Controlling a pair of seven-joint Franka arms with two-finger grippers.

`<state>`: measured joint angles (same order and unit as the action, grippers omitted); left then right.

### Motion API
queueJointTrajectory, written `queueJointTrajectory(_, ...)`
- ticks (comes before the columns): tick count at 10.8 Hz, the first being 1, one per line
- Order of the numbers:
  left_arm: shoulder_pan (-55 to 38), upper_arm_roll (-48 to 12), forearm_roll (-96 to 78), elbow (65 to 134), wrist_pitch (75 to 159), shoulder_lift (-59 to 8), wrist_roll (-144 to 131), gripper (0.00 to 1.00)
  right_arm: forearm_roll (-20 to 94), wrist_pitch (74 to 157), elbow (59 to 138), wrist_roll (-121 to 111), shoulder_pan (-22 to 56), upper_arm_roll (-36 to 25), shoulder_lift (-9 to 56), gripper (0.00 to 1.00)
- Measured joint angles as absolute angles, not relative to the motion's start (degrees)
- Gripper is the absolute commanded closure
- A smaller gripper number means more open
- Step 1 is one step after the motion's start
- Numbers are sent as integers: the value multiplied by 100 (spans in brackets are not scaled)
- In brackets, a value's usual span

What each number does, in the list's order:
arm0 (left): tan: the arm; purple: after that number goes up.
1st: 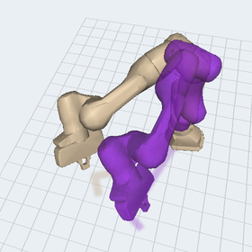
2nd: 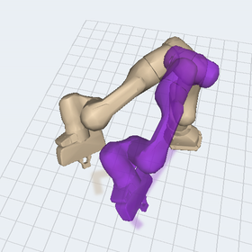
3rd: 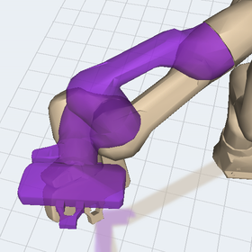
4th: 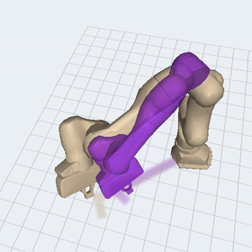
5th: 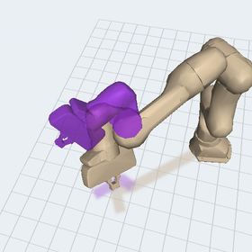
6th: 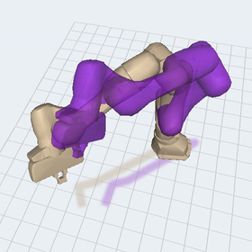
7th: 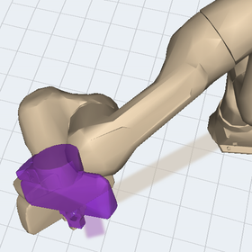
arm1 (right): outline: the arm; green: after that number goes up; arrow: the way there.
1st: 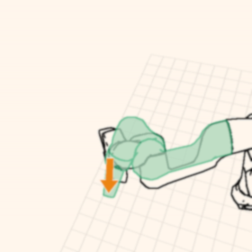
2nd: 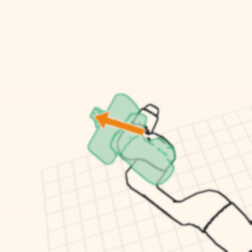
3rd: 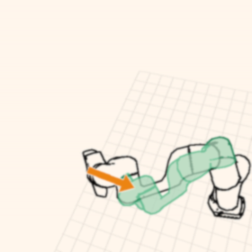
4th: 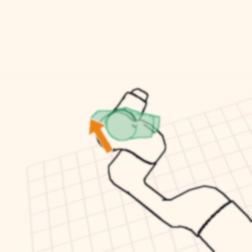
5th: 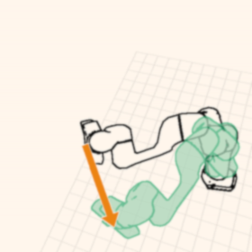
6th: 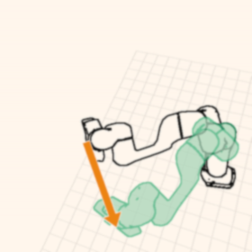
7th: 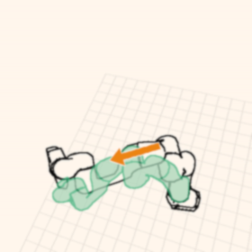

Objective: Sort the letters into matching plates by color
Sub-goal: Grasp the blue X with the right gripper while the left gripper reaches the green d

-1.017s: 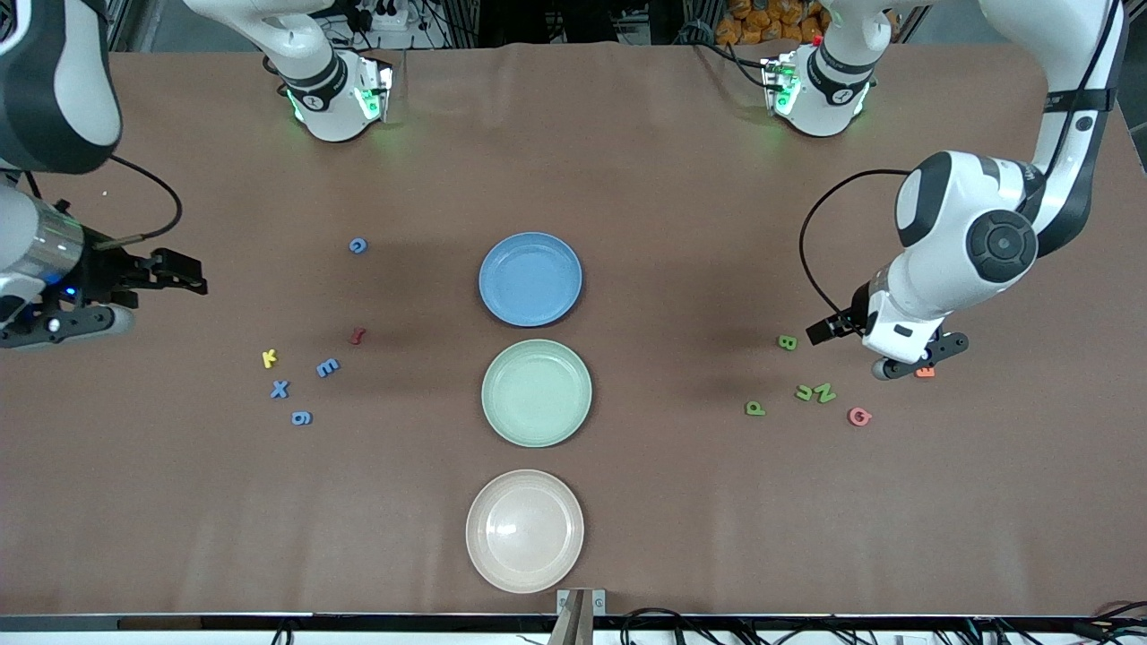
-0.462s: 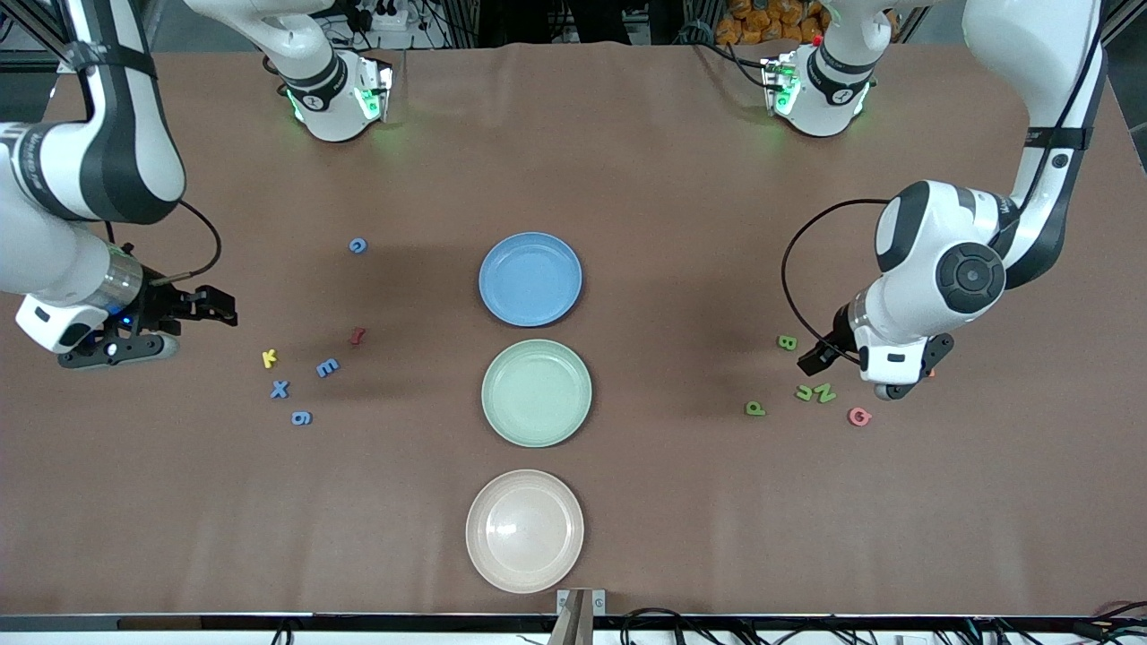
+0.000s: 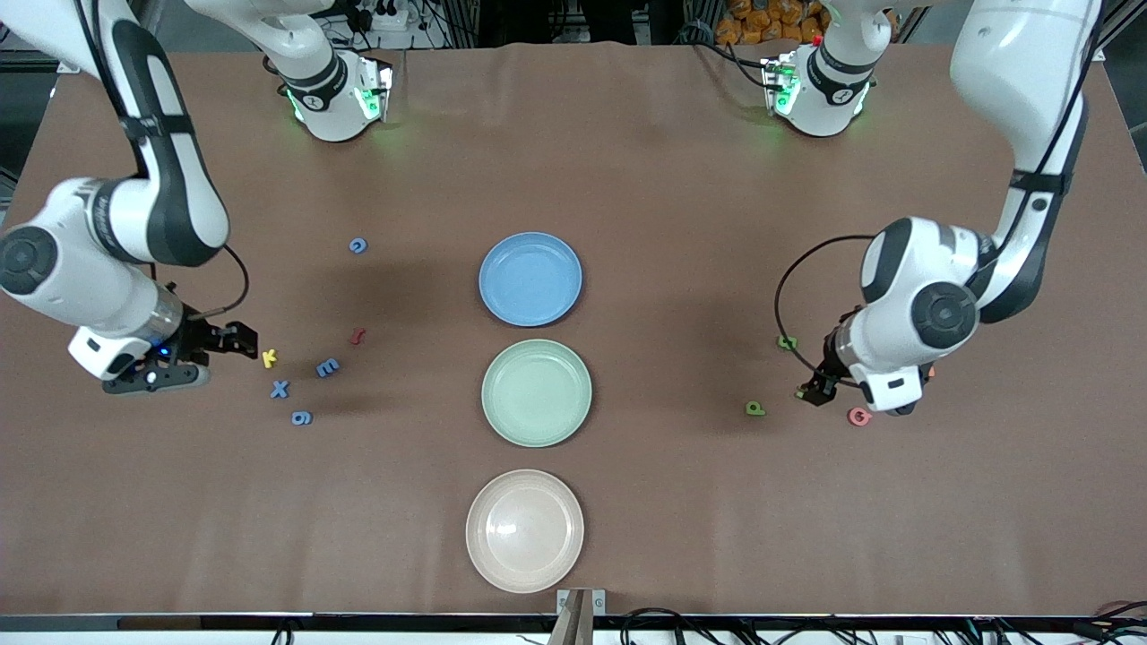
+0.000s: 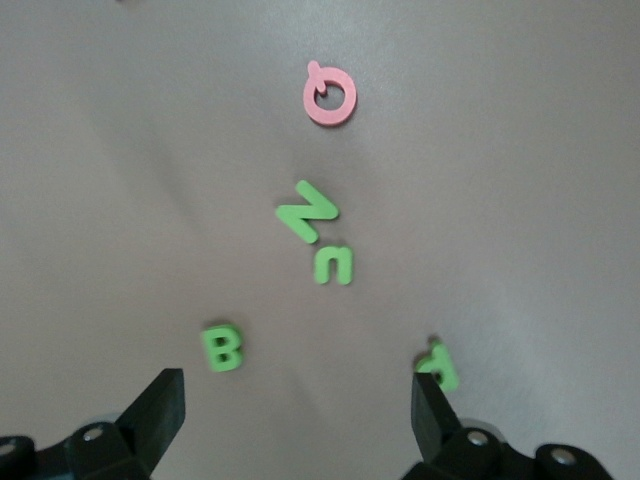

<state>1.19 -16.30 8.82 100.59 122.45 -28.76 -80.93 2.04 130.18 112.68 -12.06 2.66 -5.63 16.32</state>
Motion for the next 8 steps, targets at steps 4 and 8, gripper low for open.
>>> queueJointTrajectory(4, -136, -1631, 1267, 9317, 12335, -3764, -9358, 0, 204, 13963, 11298, -1207, 263, -553, 2616, 28)
queueJointTrajectory(8, -137, -1627, 1267, 9211, 12591, -3898, -9893, 0, 204, 14221, 11289, -1205, 262, -549, 2971, 35)
